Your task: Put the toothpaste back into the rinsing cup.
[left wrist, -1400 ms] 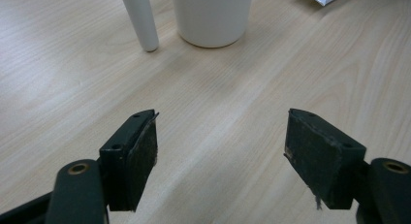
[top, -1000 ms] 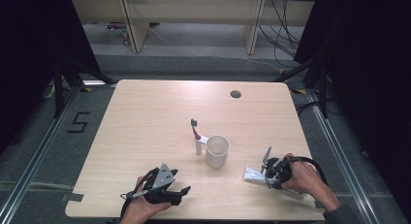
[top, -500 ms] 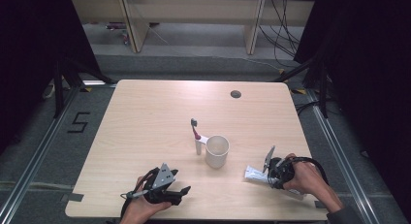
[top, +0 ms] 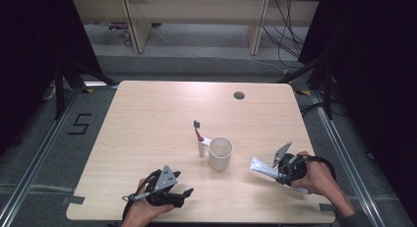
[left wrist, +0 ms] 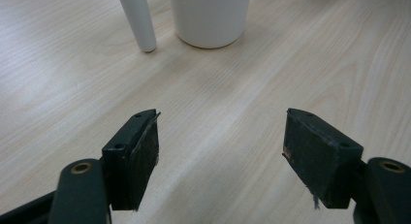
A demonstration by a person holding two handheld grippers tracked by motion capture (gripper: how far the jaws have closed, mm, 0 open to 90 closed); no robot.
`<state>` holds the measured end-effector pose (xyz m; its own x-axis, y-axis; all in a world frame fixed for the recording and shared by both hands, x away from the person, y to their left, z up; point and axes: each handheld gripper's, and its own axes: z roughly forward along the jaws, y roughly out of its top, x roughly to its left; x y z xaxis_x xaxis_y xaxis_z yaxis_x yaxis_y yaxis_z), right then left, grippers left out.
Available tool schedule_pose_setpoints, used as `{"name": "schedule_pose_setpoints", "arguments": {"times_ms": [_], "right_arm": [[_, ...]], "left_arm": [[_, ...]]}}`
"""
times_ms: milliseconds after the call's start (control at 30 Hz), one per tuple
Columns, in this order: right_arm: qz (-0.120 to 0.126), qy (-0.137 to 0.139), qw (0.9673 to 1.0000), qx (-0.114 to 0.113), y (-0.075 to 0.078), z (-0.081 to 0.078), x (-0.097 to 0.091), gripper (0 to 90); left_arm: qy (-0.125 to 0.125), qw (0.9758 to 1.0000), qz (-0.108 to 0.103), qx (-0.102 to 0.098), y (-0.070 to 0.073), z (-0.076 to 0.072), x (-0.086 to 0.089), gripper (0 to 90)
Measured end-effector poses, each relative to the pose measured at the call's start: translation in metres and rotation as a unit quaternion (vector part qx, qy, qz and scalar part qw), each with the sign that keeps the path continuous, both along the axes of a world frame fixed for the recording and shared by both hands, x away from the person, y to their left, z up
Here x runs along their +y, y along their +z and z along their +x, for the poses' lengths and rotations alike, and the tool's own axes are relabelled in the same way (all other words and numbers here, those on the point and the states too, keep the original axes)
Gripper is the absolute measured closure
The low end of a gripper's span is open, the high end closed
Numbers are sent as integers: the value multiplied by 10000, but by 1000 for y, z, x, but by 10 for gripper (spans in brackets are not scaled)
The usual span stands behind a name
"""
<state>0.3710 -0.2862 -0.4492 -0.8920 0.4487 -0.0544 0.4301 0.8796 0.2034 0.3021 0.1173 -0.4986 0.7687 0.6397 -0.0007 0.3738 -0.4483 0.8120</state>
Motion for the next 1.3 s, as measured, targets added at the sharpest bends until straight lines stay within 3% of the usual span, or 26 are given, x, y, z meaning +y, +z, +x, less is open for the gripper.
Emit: {"name": "schedule_pose_setpoints", "arguments": {"times_ms": [67,100,167,233,300,333,433,467,500,567,600,633,667,700,733,800,900,933,967,1000,1067,1133,1167,1233,1300], "right_arm": [[181,-107,9994,-258,4,2,-4,772],[318,-99,9988,-367,7,3,-6,772],[569,-149,9968,-538,11,6,-10,772],[787,-393,9939,-668,15,8,-13,772],[1019,-435,9899,-880,20,12,-16,772],[1125,-579,9881,-872,23,12,-17,772],[1459,-766,9794,-1167,28,16,-18,772],[1580,-771,9775,-1162,30,17,-18,772],[1744,-567,9737,-1352,30,22,-20,772],[2051,-736,9643,-1502,34,25,-21,772],[2183,-837,9587,-1619,36,26,-21,772],[2339,-958,9537,-1627,37,27,-19,772],[2363,-976,9526,-1652,39,28,-20,772],[2448,-980,9486,-1749,39,30,-19,772],[2518,-1044,9471,-1694,40,31,-18,772],[2623,-1090,9399,-1896,40,34,-17,772],[2803,-1166,9339,-1888,41,38,-15,772],[2867,-1175,9325,-1857,41,40,-14,772],[2888,-1083,9290,-2046,41,42,-14,772],[2981,-1187,9280,-1894,41,42,-12,772],[3138,-1179,9206,-2006,41,45,-10,772],[3270,-1212,9172,-1928,43,46,-8,773],[3367,-1262,9123,-1959,44,46,-6,773],[3457,-1124,9074,-2108,46,49,-4,773],[3629,-1204,9008,-2060,49,49,2,773]], "left_arm": [[37,9999,-101,-1,-1,-1,-1,284],[-29,10000,80,-42,0,0,1,286],[-24,10000,-12,-9,-1,1,0,286],[-16,10000,38,3,0,0,0,286],[-20,10000,84,-33,0,0,1,285],[3,10000,-52,-18,-1,0,-1,285],[15,10000,-23,11,-1,-1,0,285],[1,10000,-10,-9,-1,0,0,285],[-7,10000,-2,-32,-1,1,0,285],[28,10000,-72,-31,-1,0,0,285],[-22,10000,79,-28,0,1,2,285],[-8,10000,28,-23,0,0,1,285],[-15,10000,66,-40,0,1,2,285],[17,10000,-67,-5,0,1,0,285],[22,10000,-74,-10,0,0,0,285],[-15,10000,-22,-22,0,0,1,285],[-2,10000,28,-29,0,1,2,285],[20,10000,-36,-28,0,0,1,285],[55,9999,-150,-17,-1,-1,0,284],[23,10000,-64,-35,0,0,1,285],[0,10000,-30,-39,1,1,2,285],[17,10000,-10,-32,1,0,2,285],[0,10000,-24,-42,1,0,2,285],[24,10000,-14,-58,1,1,2,286],[9,10000,23,-68,1,1,2,286]]}}
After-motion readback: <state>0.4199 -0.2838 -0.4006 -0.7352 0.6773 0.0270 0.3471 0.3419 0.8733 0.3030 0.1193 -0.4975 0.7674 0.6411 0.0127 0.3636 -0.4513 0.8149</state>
